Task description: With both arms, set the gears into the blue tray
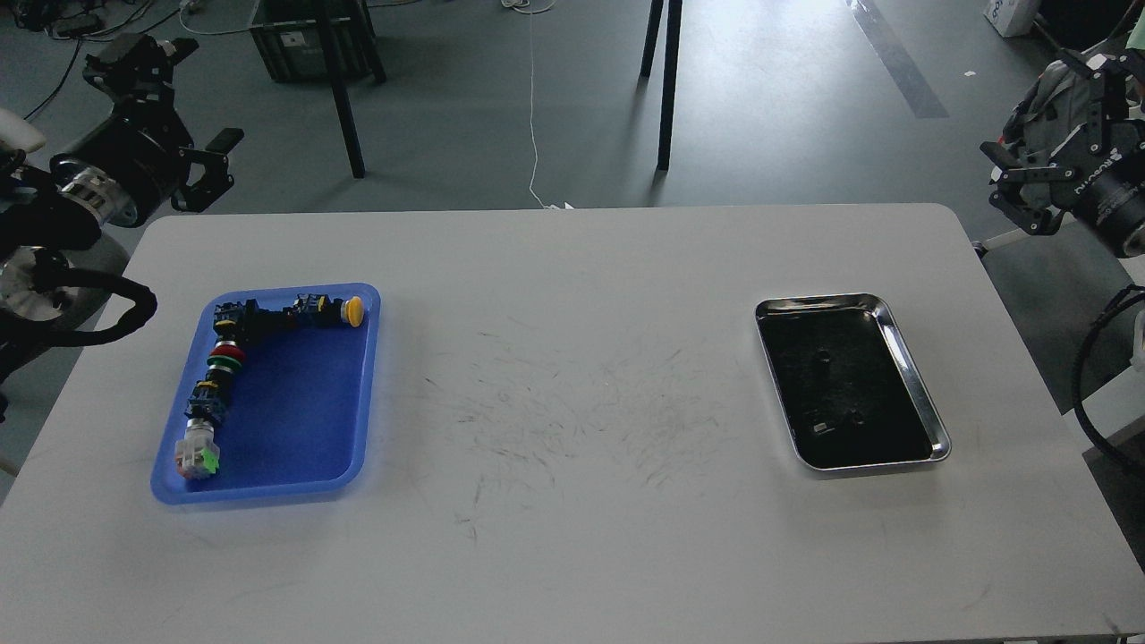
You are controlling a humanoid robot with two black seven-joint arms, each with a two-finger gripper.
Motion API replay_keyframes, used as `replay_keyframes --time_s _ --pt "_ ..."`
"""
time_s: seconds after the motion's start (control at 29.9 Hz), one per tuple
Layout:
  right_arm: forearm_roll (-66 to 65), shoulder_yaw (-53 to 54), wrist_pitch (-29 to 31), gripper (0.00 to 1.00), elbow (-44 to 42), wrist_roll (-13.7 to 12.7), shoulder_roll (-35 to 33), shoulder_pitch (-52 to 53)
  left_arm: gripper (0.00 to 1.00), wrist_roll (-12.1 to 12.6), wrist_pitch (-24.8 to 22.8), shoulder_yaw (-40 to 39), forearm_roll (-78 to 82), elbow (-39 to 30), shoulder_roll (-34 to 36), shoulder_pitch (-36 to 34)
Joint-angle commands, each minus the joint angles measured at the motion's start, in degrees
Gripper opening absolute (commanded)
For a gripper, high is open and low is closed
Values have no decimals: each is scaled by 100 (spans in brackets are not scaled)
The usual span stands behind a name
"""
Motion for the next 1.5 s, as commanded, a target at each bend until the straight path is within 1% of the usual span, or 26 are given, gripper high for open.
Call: replay_keyframes --time_s 0.0,0.13,0.23,0.43,0.6,0.74,0.77,0.87,0.97,1.04,1.14,1.2,1.3,1.47 --pt "37 123 -6 99 -173 36 250 11 99 9 -46 -16 -19 0 31 6" --pt "72 140 -6 99 -225 141 312 11 99 88 -55 -87 -265 0 22 15" --pt "90 219 -23 99 -313 186 426 11 99 88 -28 -87 -415 0 -13 41" --pt "108 272 -85 99 -568 159 733 98 99 44 -20 -87 -415 26 -153 76" --pt "99 167 -111 99 -928 98 1163 414 99 18 -20 -87 -380 61 -355 76" --pt "99 123 -190 99 -1201 98 1375 678 99 9 7 -87 -362 79 -505 76" --pt "99 88 -208 99 -1280 89 1454 739 99 0 -46 -69 -328 88 -514 85" --pt "99 -17 -208 99 -1377 98 1639 845 99 -79 -20 -69 -248 106 -558 137" --pt "99 -62 -208 99 -1386 98 1657 845 99 -158 -55 -61 -239 114 -567 146" --pt "99 -71 -208 99 -1386 98 1648 854 99 -167 -46 -60 -213 132 -584 155" --pt "90 -88 -208 99 -1368 98 1604 845 99 -193 -2 -34 -196 298 -637 155" --pt "90 -88 -208 99 -1359 98 1586 845 99 -254 -11 1 -187 395 -681 155" --pt "90 -88 -208 99 -1324 98 1551 828 99 -307 -55 1 -187 396 -663 155" --pt "11 -623 -208 99 -1114 89 1122 872 99 -343 -72 -16 -29 404 -637 155"
